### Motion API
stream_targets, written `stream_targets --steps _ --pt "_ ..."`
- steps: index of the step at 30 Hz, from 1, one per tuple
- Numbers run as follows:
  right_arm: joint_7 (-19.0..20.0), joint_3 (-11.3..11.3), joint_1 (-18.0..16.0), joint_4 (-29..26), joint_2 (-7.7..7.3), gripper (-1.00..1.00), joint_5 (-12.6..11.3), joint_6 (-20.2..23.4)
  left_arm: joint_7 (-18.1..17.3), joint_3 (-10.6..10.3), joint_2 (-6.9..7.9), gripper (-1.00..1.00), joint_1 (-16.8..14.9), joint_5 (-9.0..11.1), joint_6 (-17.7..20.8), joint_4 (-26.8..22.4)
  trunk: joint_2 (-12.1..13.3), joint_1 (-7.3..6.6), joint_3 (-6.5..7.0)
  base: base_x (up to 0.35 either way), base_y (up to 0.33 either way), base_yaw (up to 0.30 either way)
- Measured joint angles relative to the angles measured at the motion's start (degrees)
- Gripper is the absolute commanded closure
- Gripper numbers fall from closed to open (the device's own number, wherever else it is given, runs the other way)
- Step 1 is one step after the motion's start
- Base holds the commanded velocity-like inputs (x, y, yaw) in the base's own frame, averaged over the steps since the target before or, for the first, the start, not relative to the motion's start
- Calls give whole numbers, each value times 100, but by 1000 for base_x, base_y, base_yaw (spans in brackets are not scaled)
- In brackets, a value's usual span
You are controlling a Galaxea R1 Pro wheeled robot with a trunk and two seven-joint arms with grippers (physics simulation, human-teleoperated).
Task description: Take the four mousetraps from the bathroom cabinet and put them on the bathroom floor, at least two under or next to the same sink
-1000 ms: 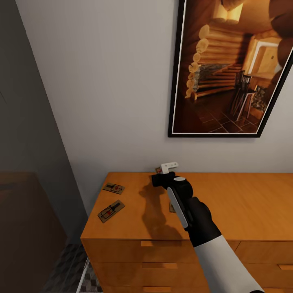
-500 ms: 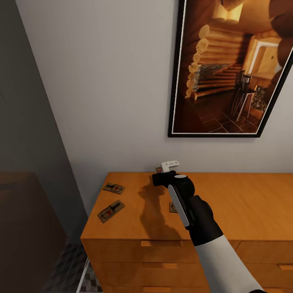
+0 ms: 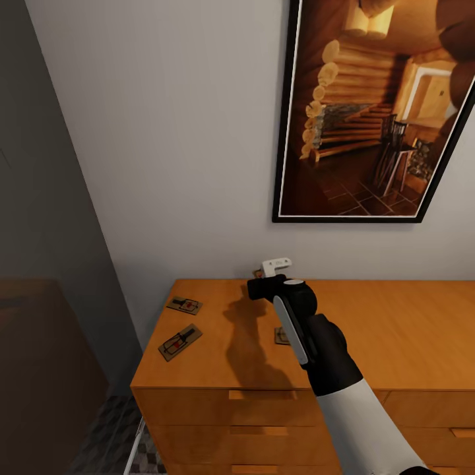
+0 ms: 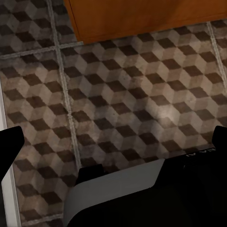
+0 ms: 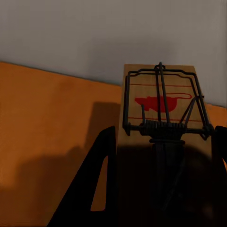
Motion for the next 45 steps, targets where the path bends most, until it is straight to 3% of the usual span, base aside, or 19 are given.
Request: stream_targets --steps 22,45 --pt "0 0 -208 -7 0 100 -1 227 0 0 0 -100 1 0 0 2 0 1 0 -10 0 0" --pt "-59 5 -211 -1 -1 100 -3 233 0 2 -1 -100 0 0 0 1 1 3 0 -311 0 0"
